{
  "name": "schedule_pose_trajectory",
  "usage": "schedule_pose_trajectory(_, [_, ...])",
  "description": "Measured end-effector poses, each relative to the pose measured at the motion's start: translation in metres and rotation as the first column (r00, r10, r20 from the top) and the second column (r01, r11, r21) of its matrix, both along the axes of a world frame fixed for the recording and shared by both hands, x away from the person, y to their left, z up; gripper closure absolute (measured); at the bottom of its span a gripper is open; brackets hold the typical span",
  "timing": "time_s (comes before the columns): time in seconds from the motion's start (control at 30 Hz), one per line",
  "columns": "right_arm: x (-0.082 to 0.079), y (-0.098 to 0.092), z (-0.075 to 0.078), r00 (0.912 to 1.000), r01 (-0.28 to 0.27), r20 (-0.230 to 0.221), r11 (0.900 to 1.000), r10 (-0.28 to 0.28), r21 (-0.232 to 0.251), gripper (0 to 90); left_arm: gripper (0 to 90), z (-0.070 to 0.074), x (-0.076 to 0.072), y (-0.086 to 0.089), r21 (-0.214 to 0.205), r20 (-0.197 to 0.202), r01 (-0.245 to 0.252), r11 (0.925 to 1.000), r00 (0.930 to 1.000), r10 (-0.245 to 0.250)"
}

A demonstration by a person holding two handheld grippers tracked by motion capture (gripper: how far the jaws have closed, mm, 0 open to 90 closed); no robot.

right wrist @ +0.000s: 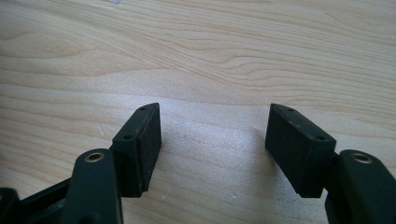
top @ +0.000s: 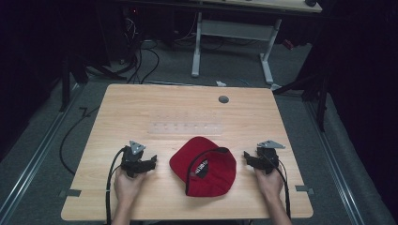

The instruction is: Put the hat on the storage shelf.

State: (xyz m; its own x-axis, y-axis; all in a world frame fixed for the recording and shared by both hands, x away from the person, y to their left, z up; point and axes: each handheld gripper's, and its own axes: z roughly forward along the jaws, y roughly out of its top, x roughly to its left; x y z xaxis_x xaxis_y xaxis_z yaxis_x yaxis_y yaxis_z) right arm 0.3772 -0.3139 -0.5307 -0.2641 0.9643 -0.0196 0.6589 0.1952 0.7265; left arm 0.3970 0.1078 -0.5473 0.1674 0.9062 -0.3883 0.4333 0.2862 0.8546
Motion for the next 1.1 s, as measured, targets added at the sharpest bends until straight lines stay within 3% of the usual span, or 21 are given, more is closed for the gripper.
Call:
schedule_pose_trajectory(0.27, [-0.0007,0.0025,0.0001,0.9999,0.017,-0.001,0.9999,-0.017,-0.003,35.1,26.3,0.0000,-0.0003,-0.0001,-0.002,0.001,-0.001,1.0000,1.0000,0.001])
schedule_pose_trajectory(0.4, [-0.0048,0.0074,0.0001,0.9994,0.028,0.024,0.9985,-0.026,-0.048,35.2,26.3,0.0000,-0.0002,0.0000,-0.002,0.000,-0.002,1.0000,1.0000,0.002])
schedule_pose_trajectory(0.5, [-0.0036,0.0024,0.0004,0.9994,0.032,-0.007,0.9995,-0.032,-0.001,34.4,26.3,0.0000,-0.0002,0.0000,-0.002,0.000,-0.002,1.0000,1.0000,0.002])
schedule_pose_trajectory(0.73, [-0.0048,0.0020,-0.0001,0.9996,0.029,-0.003,0.9996,-0.029,0.003,33.3,26.3,0.0001,-0.0002,-0.0001,-0.002,0.000,-0.002,1.0000,1.0000,0.002])
schedule_pose_trajectory(1.0, [-0.0068,0.0015,0.0001,0.9998,-0.019,-0.005,0.9998,0.019,0.005,34.0,26.3,0.0001,0.0000,-0.0002,-0.001,0.000,-0.003,1.0000,1.0000,0.003])
schedule_pose_trajectory(1.1, [-0.0077,0.0000,0.0005,0.9994,-0.033,-0.005,0.9991,0.033,0.028,36.8,26.3,0.0002,0.0001,-0.0004,-0.004,0.000,-0.005,1.0000,1.0000,0.005])
